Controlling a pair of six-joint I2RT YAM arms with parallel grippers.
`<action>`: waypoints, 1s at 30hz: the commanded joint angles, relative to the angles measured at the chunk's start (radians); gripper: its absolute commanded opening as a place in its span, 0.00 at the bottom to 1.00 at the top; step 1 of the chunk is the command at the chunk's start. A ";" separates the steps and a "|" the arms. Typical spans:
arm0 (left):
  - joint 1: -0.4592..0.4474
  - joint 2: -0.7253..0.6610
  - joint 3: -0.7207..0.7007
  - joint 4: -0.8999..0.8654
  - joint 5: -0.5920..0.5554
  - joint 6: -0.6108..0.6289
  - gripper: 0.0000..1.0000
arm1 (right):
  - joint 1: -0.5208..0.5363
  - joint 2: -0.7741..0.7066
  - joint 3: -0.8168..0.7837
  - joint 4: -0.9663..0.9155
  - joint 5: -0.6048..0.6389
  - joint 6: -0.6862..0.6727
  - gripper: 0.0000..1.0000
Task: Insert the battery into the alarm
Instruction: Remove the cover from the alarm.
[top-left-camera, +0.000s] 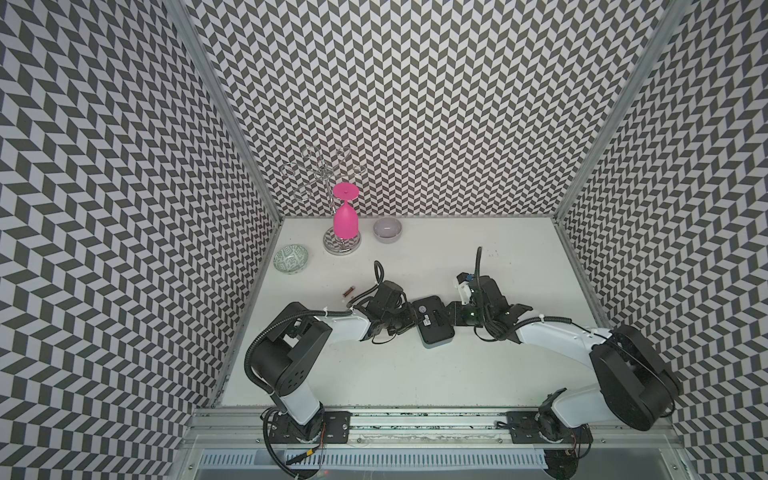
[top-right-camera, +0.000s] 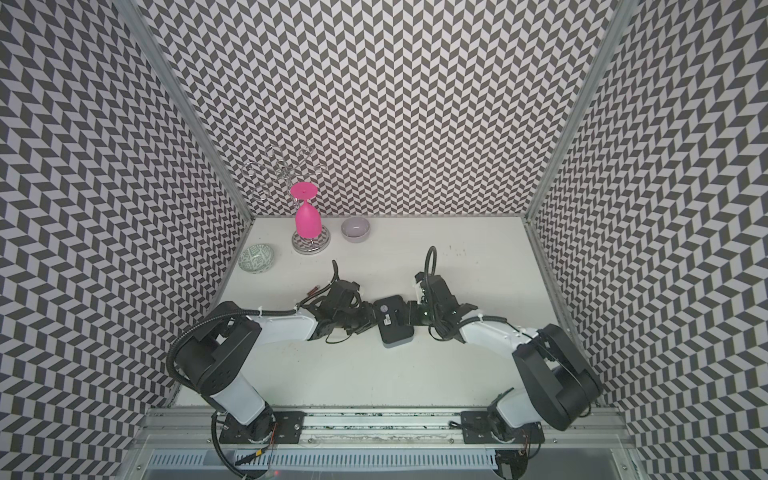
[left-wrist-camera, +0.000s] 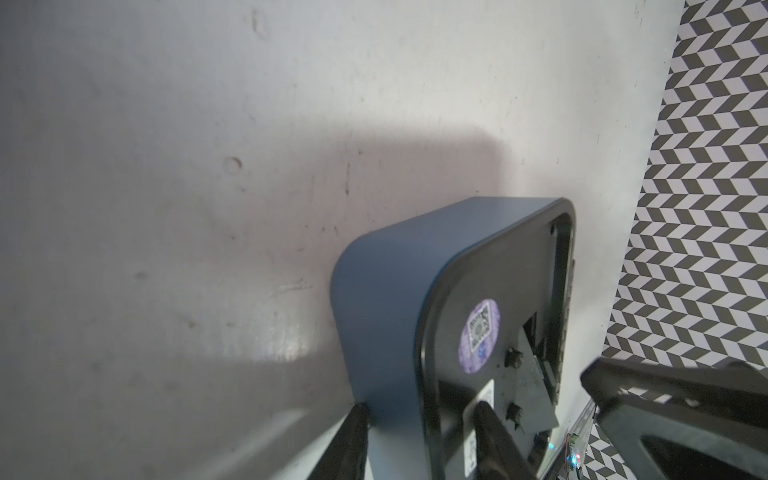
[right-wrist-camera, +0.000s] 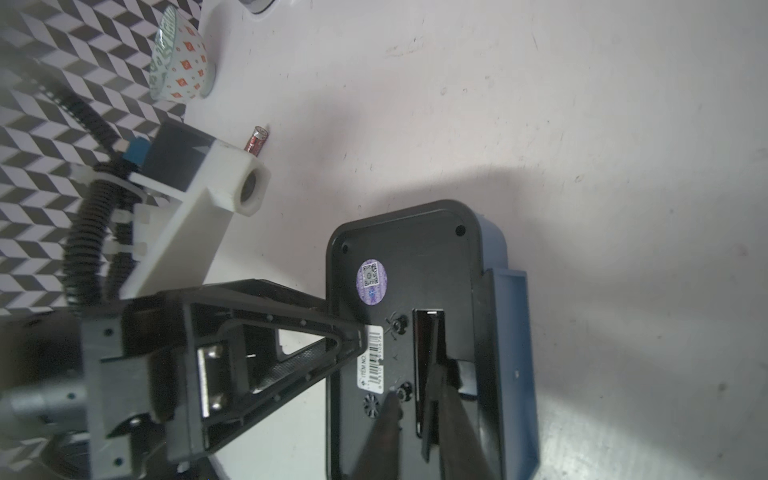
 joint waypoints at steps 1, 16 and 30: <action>0.003 0.031 -0.012 -0.040 -0.021 0.014 0.42 | 0.006 0.026 0.033 0.018 0.017 -0.004 0.31; 0.004 0.024 -0.021 -0.034 -0.019 0.012 0.42 | 0.007 0.126 0.073 0.027 -0.020 -0.014 0.24; 0.006 0.021 -0.030 -0.027 -0.016 0.009 0.42 | 0.010 0.120 0.080 -0.030 -0.024 -0.042 0.17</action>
